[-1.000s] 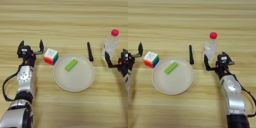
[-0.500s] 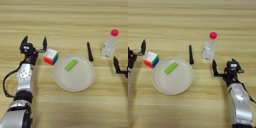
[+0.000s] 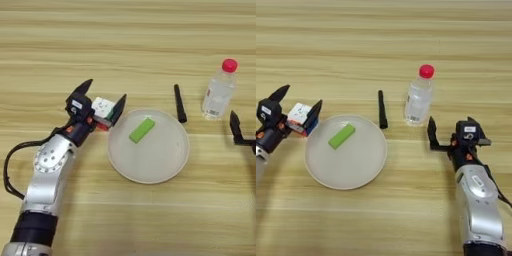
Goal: Move the objects on the table
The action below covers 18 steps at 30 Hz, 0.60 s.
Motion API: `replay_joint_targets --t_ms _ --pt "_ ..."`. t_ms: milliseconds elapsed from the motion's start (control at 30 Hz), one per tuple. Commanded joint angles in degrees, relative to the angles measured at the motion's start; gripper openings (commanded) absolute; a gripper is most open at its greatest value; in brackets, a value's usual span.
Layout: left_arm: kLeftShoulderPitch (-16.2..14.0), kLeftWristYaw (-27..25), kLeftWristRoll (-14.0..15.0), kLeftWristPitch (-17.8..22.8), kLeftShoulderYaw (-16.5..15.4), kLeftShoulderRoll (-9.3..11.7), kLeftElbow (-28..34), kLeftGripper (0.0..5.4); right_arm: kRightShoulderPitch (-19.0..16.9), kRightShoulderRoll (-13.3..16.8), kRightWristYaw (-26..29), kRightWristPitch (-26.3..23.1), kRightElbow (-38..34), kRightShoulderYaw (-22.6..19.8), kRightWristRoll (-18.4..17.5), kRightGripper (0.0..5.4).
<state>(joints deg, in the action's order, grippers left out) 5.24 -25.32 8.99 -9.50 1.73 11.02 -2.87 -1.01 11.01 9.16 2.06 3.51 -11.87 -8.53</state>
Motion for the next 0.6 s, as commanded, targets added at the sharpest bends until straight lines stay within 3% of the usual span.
replay_joint_targets --t_ms 33,133,300,600 --pt "-1.8 1.8 -4.2 10.0 3.4 1.7 7.6 5.4 0.9 -0.6 -0.7 0.8 0.7 0.1 0.1 5.38" --pt "-1.5 3.1 -5.1 17.1 4.9 1.2 9.9 5.4 1.0 -0.9 -0.8 1.2 1.2 0.2 0.1 5.38" --pt "0.1 3.3 -6.5 23.2 8.2 0.5 9.7 5.4 0.8 -1.4 -1.4 1.4 0.7 0.4 0.2 5.38" --pt "2.4 1.6 -8.1 26.2 13.0 0.0 6.3 5.4 0.3 -2.2 -2.3 0.5 -1.4 0.9 0.4 5.38"
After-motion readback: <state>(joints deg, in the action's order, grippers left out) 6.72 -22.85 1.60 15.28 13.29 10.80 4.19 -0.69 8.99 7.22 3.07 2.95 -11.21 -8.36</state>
